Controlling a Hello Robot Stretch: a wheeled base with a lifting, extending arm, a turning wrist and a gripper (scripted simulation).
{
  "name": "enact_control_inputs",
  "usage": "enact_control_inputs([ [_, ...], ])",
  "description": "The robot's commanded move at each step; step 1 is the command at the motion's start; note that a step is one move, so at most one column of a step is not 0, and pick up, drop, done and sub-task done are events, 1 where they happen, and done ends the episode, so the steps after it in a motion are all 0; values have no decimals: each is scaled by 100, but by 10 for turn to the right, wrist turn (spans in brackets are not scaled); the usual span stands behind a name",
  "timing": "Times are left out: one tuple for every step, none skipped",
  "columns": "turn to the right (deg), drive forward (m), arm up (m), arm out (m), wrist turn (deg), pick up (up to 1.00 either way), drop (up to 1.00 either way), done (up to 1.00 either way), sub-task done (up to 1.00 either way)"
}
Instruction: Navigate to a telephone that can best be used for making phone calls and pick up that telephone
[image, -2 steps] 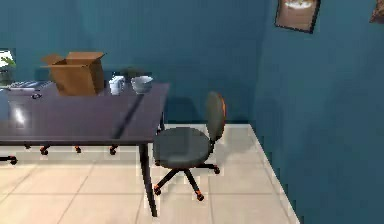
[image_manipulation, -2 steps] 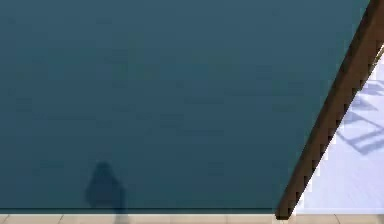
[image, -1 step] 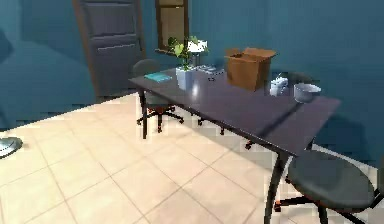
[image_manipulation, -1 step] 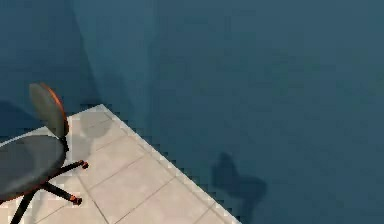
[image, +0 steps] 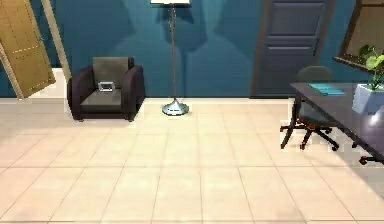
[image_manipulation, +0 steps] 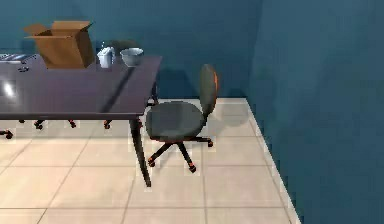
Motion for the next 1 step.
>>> enact_control_inputs([
  [-390, 0, 0, 0, 0, 0, 0, 0, 0],
])
